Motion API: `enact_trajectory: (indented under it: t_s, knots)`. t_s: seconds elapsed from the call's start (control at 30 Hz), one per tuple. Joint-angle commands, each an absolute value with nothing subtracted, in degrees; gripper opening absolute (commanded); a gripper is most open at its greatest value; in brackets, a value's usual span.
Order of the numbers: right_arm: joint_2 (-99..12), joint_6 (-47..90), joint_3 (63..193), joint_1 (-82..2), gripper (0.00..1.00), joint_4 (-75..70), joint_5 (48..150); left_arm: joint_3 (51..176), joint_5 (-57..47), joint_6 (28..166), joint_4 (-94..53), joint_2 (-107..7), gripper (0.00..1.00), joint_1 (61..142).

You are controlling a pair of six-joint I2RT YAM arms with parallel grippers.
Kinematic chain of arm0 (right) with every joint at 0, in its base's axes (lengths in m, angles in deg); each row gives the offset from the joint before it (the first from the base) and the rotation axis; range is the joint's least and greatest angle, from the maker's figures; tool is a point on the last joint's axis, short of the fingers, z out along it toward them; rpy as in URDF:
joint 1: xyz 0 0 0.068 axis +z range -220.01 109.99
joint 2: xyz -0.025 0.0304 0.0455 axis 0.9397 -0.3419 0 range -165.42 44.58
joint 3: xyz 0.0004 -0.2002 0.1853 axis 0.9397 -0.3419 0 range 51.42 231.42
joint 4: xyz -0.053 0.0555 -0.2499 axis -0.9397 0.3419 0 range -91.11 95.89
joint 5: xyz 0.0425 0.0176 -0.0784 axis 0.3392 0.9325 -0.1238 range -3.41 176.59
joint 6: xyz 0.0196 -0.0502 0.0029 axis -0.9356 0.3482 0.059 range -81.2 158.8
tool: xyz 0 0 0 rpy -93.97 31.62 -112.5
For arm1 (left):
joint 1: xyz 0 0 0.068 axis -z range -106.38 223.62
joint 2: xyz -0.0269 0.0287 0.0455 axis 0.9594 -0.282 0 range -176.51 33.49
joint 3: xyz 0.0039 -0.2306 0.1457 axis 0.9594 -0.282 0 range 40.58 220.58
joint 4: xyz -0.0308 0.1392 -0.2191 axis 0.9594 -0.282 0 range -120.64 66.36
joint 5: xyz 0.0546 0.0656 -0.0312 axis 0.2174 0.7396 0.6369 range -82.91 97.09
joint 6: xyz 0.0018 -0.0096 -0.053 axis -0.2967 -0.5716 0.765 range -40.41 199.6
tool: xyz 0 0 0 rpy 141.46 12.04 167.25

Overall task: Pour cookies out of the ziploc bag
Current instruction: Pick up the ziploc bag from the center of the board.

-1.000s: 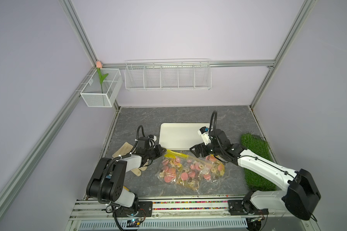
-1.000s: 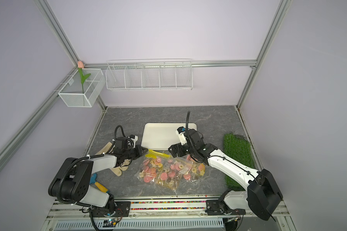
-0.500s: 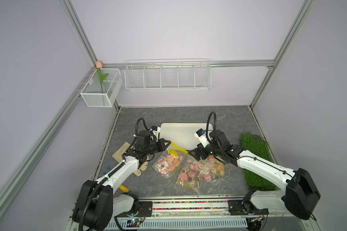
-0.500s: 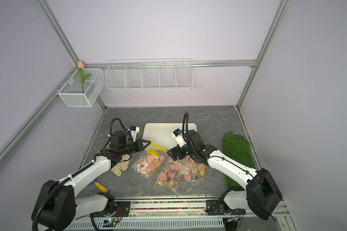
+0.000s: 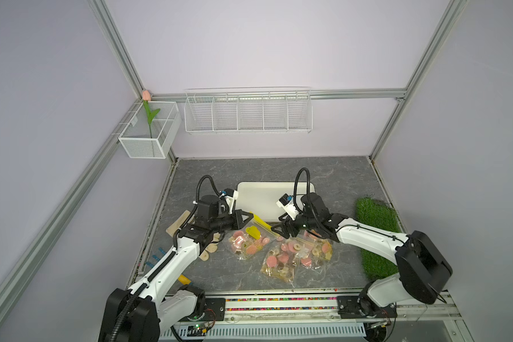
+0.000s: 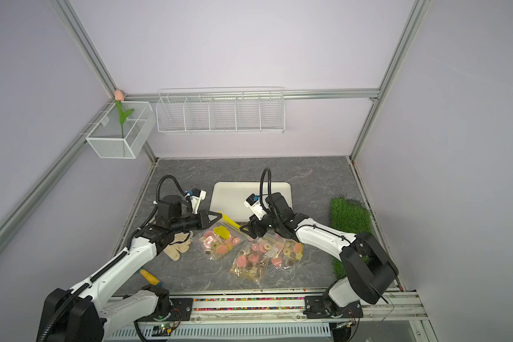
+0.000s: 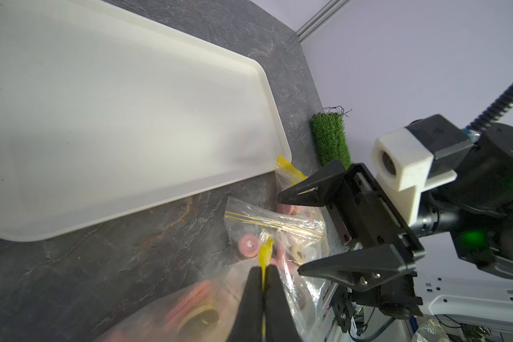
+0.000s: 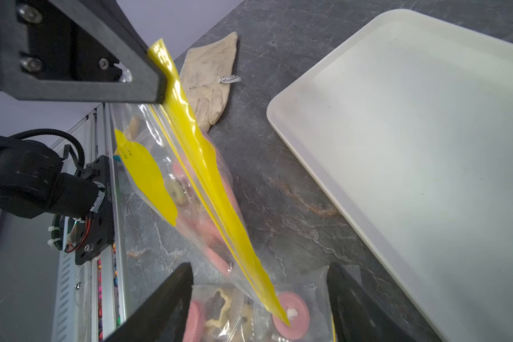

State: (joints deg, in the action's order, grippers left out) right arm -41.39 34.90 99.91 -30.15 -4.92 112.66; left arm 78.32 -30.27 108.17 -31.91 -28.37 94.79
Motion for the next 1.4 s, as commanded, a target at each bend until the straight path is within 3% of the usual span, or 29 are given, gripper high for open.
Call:
enact_trajectory:
  t_s: [0.0,0.53,0.83,0.93,1.07,1.2,1.37]
  knots:
    - [-42.7,36.8,101.4,-30.0,0.71,-6.9,116.9,80.0,-31.8,107.1,-32.5,-26.6,0.00,95.3]
    - [-49.4,37.3,106.2,-27.9,0.49,-3.6,125.2,79.2,-32.0,107.3,-30.8,-25.5,0.00,96.1]
    - [-47.7,36.1,105.8,-27.2,0.17,-2.0,124.1,79.6,-29.6,107.9,-32.4,-24.5,0.01,96.2]
    - [-45.5,34.1,106.0,-27.2,0.09,-0.1,122.9,80.2,-27.8,108.0,-34.7,-23.2,0.20,96.2]
    - [-42.0,31.3,106.3,-26.6,0.07,2.5,121.4,80.0,-26.7,109.6,-34.4,-21.9,0.29,96.2]
    - [-38.9,26.3,109.0,-25.8,0.07,8.4,116.7,82.2,-25.8,111.0,-38.7,-20.8,0.51,96.1]
    - [-38.1,20.5,116.7,-22.9,0.06,21.6,110.1,85.3,-23.3,112.4,-47.0,-17.9,0.58,96.1]
